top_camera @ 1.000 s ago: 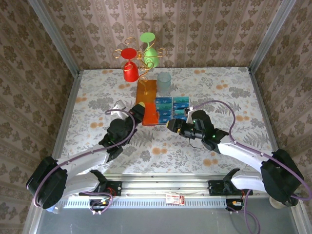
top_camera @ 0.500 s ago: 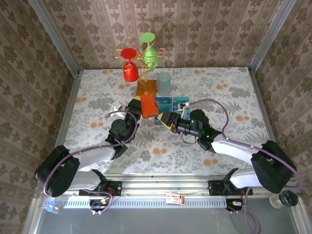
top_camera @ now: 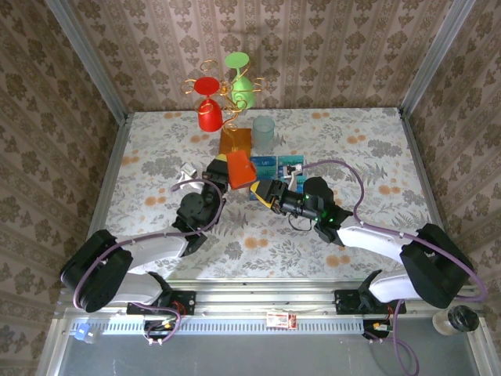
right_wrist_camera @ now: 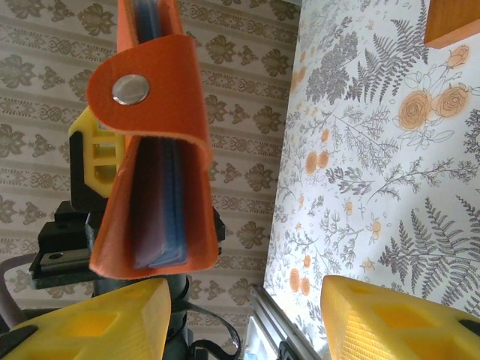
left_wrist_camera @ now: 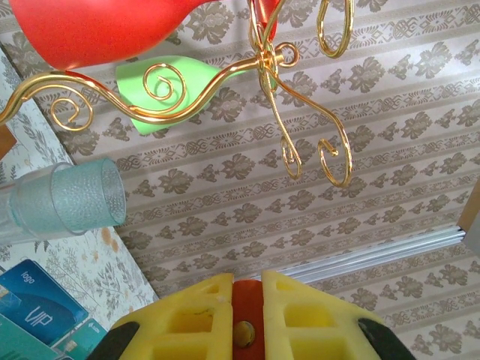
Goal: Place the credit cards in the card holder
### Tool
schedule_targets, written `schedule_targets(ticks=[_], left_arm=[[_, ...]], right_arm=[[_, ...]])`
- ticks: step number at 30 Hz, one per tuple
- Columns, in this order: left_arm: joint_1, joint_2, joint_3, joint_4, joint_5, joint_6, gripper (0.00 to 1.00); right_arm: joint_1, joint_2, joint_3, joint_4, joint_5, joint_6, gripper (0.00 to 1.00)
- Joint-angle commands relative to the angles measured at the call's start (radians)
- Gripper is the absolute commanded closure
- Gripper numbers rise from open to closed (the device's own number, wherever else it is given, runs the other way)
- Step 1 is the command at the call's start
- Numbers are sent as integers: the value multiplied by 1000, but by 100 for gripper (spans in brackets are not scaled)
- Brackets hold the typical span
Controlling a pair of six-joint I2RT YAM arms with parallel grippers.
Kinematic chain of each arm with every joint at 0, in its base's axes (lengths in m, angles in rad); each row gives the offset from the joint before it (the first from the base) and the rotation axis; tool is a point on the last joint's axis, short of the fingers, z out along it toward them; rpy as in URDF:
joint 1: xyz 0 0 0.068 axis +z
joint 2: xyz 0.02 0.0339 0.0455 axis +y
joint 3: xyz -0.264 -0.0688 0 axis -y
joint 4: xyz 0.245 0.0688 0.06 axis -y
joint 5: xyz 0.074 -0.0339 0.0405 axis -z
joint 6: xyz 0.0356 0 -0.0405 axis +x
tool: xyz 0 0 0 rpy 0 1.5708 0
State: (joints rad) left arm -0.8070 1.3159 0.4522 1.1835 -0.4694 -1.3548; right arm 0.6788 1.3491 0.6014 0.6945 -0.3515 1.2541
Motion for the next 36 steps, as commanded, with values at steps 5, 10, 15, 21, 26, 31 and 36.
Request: schedule_targets(ticks=[5,10,15,21,26,31,36], left_arm=[[-13,8,3,66,-17,-10,100],[-16,11,3,65,-17,-9,100],[-20,22,8,70,-12,-9,100],[-24,32,11,76,-11,-19,100],[-29,37,11,80,-12,-21,100],[-34,46,17,81,-11,-26,100],[-38,63,22,85,-9,-35,100]], right_arm=[[-12,5,46,33,16,1,46],[-16,-10,51,18,12,-4,46],[-27,-8,53,10,16,-9,46],[-38,8,64,21,15,-10,48],[-48,25,72,44,8,3,49],[-54,62,74,104,-11,31,55],[-56,94,78,164,-36,59,65]])
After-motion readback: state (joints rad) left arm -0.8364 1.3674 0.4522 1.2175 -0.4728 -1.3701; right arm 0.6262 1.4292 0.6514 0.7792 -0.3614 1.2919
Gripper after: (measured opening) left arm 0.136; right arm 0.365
